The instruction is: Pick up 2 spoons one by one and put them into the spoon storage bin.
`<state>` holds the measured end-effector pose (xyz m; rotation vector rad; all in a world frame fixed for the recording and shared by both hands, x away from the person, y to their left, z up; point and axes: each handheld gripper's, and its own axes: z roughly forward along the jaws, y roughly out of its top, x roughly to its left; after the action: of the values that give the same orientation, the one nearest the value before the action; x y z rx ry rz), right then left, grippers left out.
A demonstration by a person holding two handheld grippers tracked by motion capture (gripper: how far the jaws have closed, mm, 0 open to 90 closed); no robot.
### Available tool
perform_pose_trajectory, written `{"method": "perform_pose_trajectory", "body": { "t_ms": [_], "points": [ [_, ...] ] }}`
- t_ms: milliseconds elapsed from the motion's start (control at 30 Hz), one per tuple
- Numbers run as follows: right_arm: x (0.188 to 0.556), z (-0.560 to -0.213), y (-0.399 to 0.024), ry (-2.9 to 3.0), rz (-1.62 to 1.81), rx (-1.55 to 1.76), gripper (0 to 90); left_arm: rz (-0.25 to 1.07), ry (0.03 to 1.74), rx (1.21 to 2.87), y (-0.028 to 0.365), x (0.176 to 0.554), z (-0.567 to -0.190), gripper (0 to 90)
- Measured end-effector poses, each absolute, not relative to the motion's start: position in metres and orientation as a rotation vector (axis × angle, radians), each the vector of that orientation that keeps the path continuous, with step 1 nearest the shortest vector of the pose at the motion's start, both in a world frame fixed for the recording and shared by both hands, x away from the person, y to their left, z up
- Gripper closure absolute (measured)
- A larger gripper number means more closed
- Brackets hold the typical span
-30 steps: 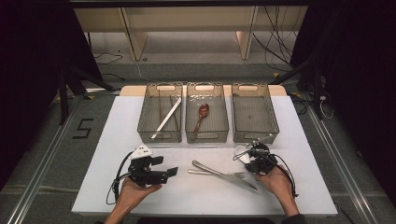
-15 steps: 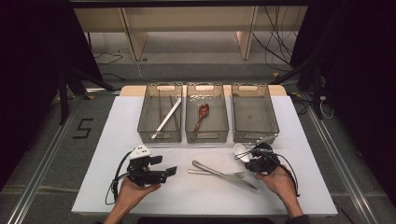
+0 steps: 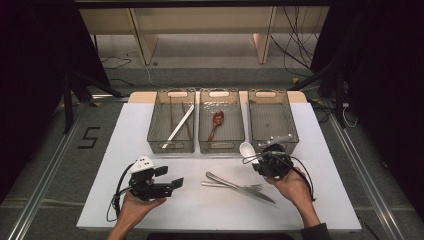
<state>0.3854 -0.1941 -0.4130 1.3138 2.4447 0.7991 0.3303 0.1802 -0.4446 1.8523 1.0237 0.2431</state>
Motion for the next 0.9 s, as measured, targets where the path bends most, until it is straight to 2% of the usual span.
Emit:
{"method": "perform_pose_trajectory", "body": {
  "t_ms": [567,900],
  "points": [
    [0.441,-0.381,-0.154,2.408,0.827,1.267,74.9,0.26,0.996,1.844,0.183,0.326,-0.448,19.1],
    [0.465,-0.375,-0.134,2.407,0.801,1.251,75.0,0.265,0.995,1.83,0.183,0.325,-0.448,18.8]
  ]
}}
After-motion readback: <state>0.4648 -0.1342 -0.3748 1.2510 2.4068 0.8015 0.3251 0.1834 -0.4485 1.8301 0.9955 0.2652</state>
